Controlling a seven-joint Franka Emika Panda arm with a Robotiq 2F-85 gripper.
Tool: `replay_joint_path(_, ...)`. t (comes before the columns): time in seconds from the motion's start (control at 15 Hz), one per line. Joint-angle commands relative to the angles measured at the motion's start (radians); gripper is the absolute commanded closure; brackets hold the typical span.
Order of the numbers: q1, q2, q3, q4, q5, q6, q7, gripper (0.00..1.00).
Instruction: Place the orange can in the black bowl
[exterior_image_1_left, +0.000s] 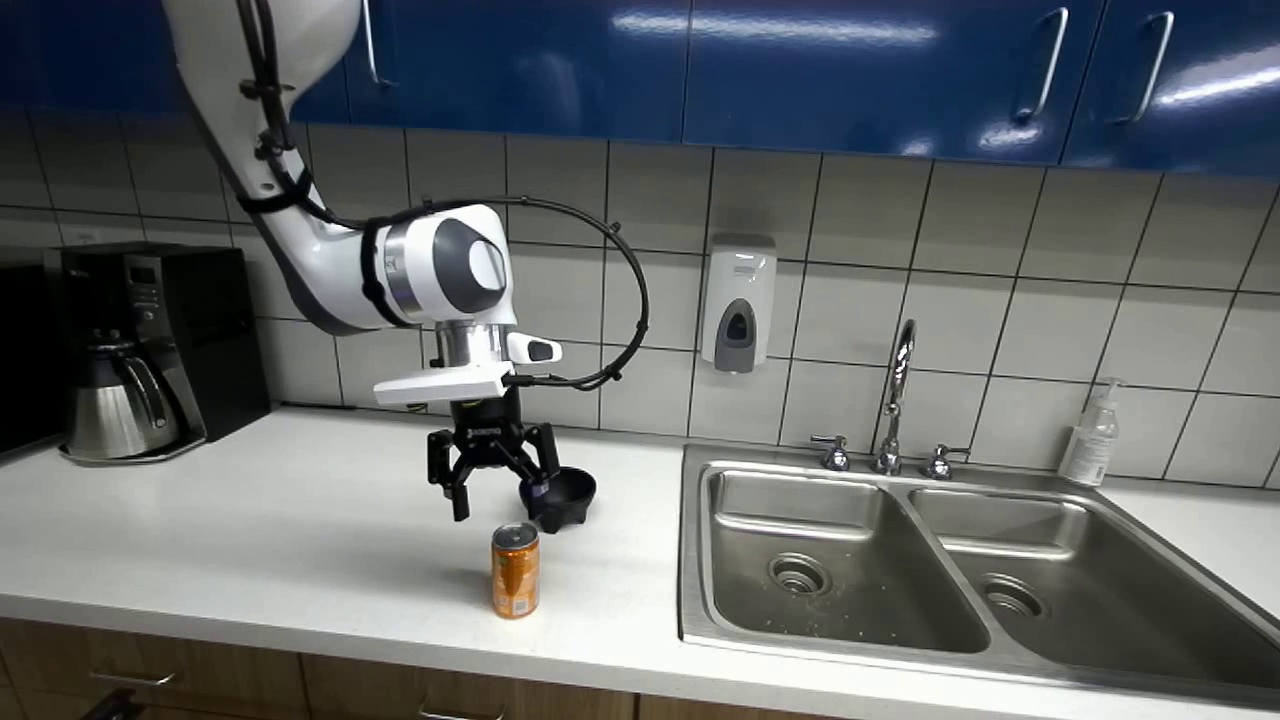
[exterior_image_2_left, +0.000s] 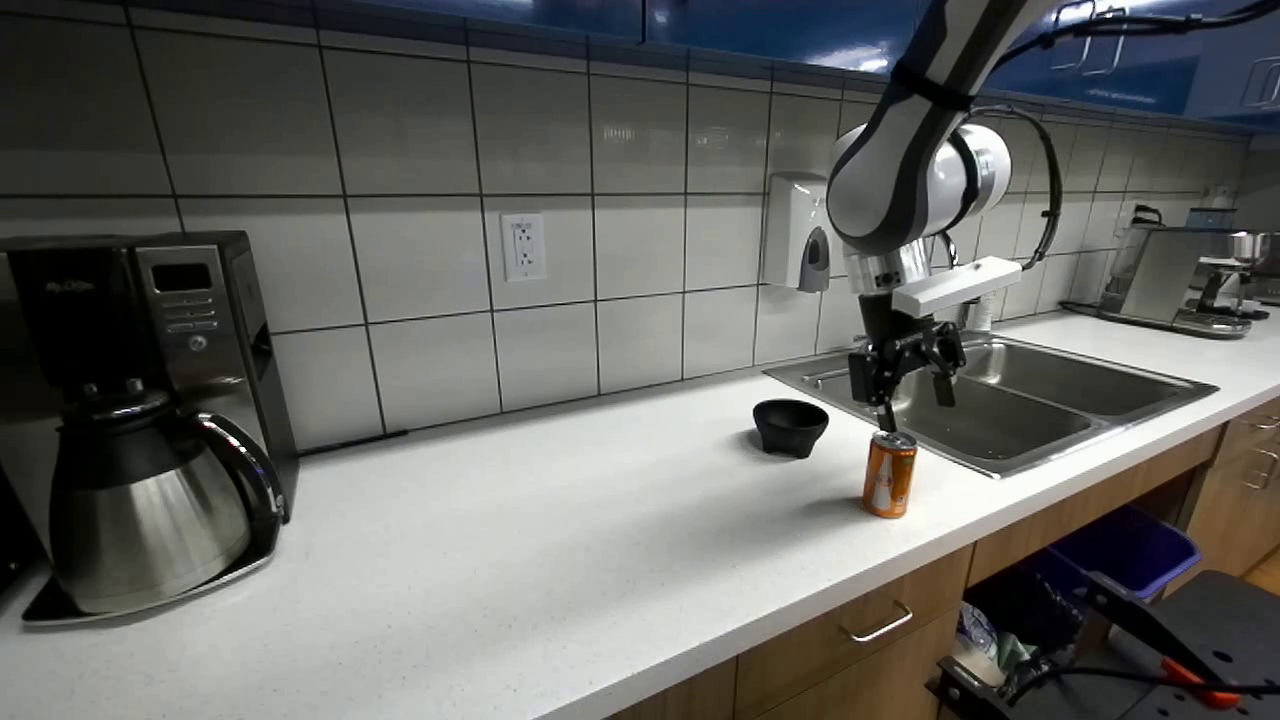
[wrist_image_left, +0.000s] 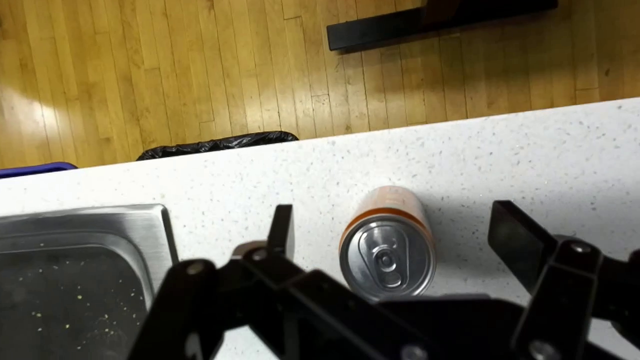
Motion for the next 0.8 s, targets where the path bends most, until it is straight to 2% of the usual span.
replay_joint_path(0.0, -0.008, 0.079, 0.002, 0.076, 0.025, 0.019, -0.057, 0.00)
replay_joint_path(0.4, -0.014, 0.139, 0.001, 0.114, 0.035, 0.047, -0.093, 0.00)
replay_joint_path(0.53, 0.007, 0.125, -0.007, 0.095, 0.017, 0.035, -0.049, 0.00)
replay_joint_path(0.73, 0.007, 0.132, -0.008, 0.098, 0.017, 0.036, -0.049, 0.00)
